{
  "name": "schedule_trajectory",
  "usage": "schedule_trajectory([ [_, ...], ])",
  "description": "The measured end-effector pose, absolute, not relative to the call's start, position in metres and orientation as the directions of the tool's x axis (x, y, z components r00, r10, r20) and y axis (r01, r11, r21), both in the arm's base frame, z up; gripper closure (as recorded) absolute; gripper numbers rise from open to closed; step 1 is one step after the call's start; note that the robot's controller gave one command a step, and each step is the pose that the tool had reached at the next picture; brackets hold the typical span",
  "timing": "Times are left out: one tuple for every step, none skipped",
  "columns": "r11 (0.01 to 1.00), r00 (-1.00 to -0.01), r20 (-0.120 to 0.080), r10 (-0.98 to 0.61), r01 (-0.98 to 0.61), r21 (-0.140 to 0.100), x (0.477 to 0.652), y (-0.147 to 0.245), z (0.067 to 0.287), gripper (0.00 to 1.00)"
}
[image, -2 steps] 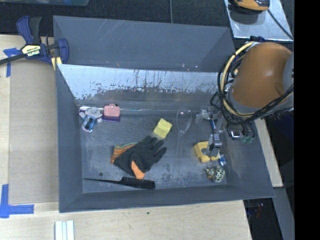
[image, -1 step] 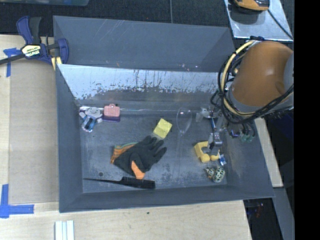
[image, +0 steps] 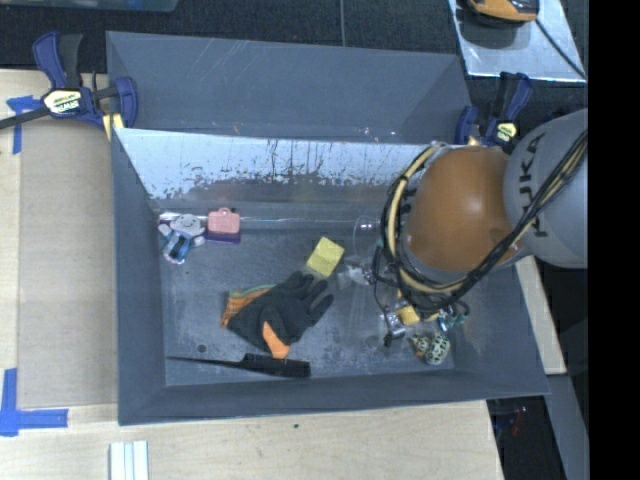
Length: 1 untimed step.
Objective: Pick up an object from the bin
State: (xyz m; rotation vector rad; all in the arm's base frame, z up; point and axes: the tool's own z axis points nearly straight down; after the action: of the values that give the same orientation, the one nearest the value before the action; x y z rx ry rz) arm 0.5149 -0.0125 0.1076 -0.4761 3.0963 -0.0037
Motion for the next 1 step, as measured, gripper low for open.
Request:
schedule_trajectory([
  [0.904, -0.904, -0.011, -0.427, -0.427, -0.002, 0.5160, 0.0468, 0.1010, 0.00],
])
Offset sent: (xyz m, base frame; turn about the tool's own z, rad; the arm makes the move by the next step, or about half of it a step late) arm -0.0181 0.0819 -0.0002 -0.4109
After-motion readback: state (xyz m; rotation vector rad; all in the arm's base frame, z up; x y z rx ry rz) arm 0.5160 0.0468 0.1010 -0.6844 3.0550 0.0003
